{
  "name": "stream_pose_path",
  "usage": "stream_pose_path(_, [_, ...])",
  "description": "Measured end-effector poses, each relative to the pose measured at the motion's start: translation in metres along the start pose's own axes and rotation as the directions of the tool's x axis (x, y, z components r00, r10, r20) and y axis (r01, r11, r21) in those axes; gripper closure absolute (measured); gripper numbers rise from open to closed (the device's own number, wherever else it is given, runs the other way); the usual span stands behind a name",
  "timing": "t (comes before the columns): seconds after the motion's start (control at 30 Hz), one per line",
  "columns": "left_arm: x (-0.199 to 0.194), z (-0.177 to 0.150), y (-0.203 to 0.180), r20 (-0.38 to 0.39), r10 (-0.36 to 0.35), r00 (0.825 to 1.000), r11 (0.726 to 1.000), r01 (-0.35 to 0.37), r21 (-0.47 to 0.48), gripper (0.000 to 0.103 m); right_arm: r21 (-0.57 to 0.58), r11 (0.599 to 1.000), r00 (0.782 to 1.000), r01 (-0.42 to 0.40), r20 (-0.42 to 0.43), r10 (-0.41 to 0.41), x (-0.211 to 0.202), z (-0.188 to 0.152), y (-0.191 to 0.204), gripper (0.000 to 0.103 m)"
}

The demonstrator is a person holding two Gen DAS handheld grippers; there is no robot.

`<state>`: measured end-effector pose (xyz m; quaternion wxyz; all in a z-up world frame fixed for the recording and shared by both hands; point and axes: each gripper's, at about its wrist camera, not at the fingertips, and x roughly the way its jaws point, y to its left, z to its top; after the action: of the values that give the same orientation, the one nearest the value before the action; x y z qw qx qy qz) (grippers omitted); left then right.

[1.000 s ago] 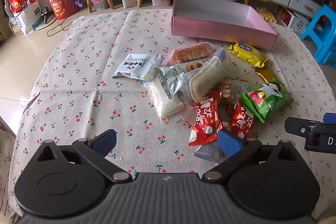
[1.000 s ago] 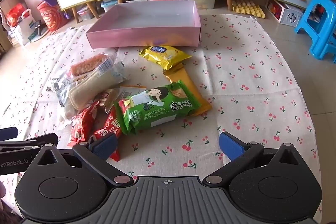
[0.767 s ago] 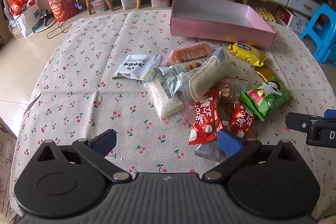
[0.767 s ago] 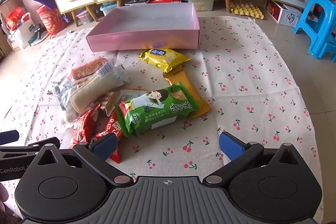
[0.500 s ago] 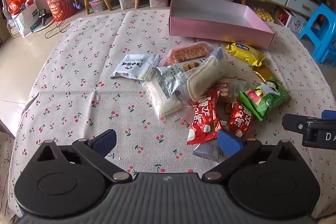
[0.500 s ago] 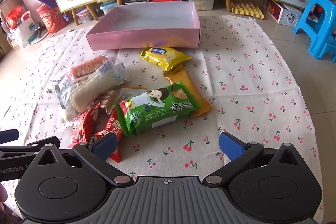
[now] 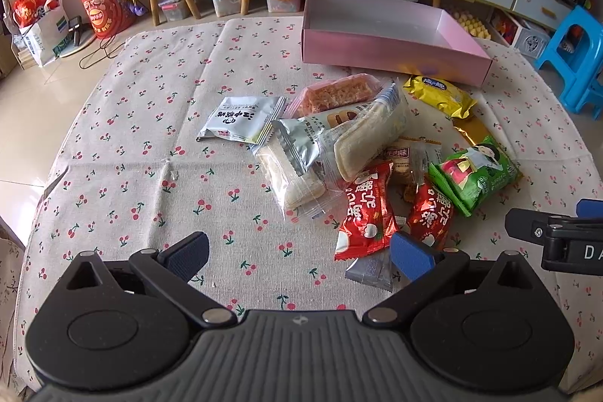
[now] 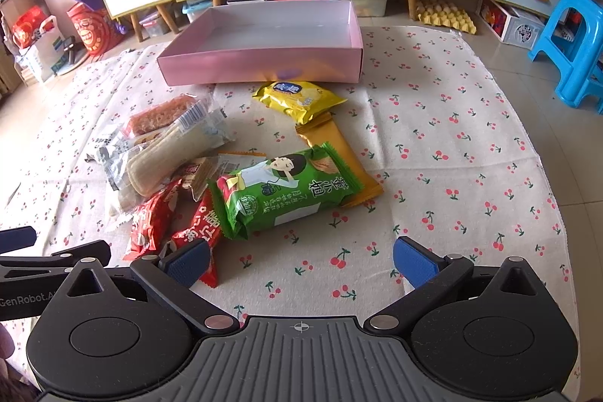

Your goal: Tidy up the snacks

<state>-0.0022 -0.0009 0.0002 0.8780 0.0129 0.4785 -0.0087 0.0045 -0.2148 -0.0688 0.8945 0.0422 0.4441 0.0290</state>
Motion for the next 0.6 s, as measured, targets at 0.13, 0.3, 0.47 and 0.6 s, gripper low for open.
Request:
stream_pose_path(0.13, [0.0001, -0.0001, -0.0001, 0.000, 0.000, 1.000, 1.000, 0.000, -0.002, 0.000, 0.001, 1.000, 1.000, 0.001, -0.001, -0.001, 0.0001, 0.0001, 0.0000, 0.000])
stream_pose_path(0.3, [0.0000, -0.0001, -0.0002, 0.000, 0.001, 1.000, 1.000, -0.001, 0.003, 0.000, 0.001, 1.000, 1.000, 0.001, -0.001, -0.001, 0.0001, 0.0003, -0.0004, 0.000])
stream_pose_path(0.47, [-0.0004, -0.0002, -0.0003, -0.001, 0.000, 1.000, 1.000, 0.000, 0.003, 0.000, 0.001, 1.000, 1.000, 0.000, -0.001, 0.000, 0.0003, 0.0001, -0.0005, 0.000])
stream_pose_path(0.6, [-0.0003, -0.0006, -0.0004, -0.003, 0.002, 1.000, 1.000, -0.002, 0.003, 0.000, 0.001, 1.000, 1.000, 0.000, -0.001, 0.000, 0.0004, 0.0000, -0.0004, 0.000])
